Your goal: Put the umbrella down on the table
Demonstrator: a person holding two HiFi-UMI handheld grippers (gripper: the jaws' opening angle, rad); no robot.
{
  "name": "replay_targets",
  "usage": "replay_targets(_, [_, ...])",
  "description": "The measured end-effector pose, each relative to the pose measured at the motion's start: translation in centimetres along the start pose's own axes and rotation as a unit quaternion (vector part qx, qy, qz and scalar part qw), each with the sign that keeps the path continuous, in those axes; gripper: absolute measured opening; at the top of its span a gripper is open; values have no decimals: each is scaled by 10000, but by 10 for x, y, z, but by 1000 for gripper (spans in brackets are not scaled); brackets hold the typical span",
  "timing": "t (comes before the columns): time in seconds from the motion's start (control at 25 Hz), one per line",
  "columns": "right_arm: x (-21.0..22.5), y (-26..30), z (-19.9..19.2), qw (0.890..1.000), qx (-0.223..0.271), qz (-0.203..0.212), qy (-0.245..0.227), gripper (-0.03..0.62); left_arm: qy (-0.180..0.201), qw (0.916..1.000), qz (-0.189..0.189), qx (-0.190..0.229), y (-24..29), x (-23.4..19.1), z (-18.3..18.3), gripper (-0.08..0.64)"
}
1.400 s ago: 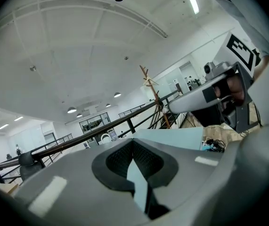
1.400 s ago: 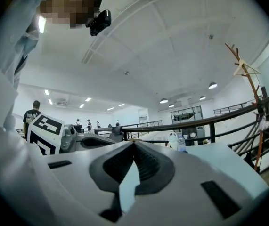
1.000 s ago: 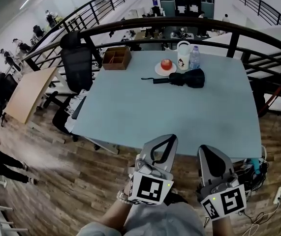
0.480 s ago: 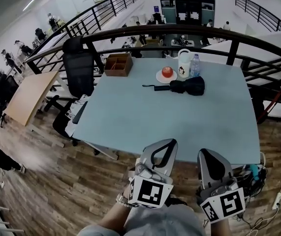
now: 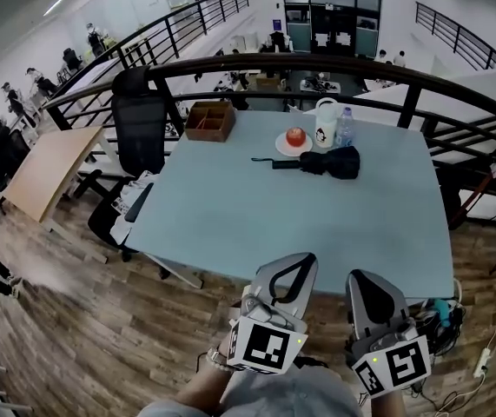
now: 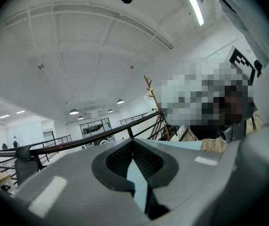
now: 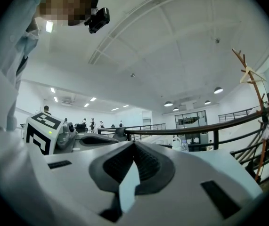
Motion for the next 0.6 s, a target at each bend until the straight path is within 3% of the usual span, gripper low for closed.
replay_targets(0.6, [-3, -9, 0, 9996, -37, -256, -130, 0, 60, 9999, -132, 52, -8, 6, 1, 6])
Point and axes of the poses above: the fingertips, and each gripper's own axes: y forward along the fingers, x to its right, z out of its top, the point moved 4 cm from there along -y, backward along the fingers, and after that the axes turned 5 degrees about -y, right-handed, at the moved point
